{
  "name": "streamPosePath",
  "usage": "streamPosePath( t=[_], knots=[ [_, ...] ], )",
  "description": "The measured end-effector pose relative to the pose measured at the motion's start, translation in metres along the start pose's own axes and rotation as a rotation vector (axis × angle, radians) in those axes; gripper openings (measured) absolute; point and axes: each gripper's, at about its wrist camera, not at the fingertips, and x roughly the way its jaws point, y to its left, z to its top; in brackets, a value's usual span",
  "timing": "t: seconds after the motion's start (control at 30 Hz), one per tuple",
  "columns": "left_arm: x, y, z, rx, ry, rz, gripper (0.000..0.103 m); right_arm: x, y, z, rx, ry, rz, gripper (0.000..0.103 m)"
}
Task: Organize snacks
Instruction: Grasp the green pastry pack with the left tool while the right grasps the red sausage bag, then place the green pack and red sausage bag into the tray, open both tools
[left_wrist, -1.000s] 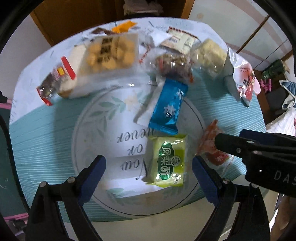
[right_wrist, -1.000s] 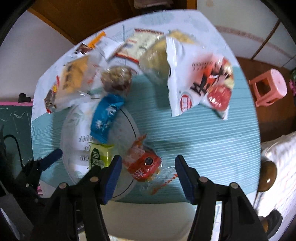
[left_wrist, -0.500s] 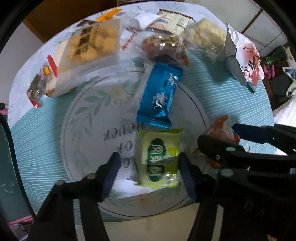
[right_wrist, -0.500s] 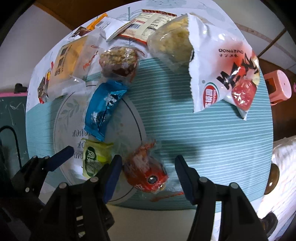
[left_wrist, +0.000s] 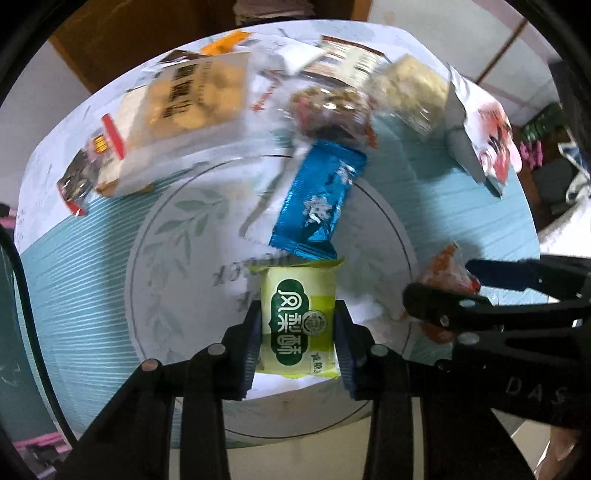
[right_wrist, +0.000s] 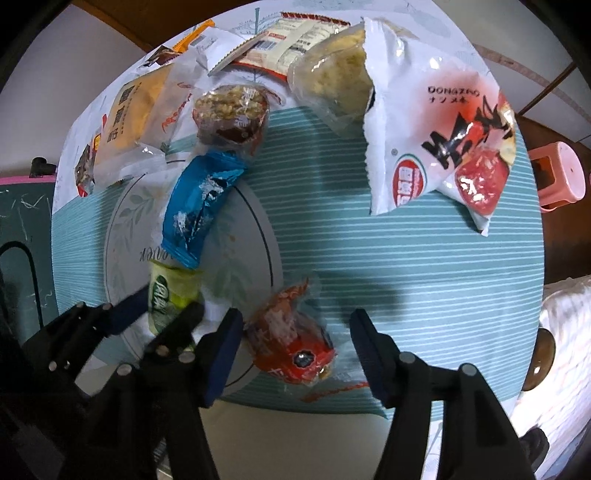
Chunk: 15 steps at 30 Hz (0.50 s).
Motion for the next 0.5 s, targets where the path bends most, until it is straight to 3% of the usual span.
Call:
streamPosePath(
  t=[0.2, 0.27, 0.5],
  knots=[
    [-0.018, 0.006, -0.011, -0.023, -0.053, 0.017, 0.035, 0.001, 0.002, -0.004, -0.009, 0.001, -0.024, 0.063],
    [-0.026, 0.012, -0.013, -0.039, -0.071, 0.007, 0.035, 0.003, 0.009, -0.004, -0.022, 0.004, -0.020, 0.055],
    [-0.072, 0.031, -0.025, -0.071, -0.173, -0.010, 0.035, -0.006, 0.009, -0.016, 0.002, -0.050, -0.023, 0.049]
  ],
)
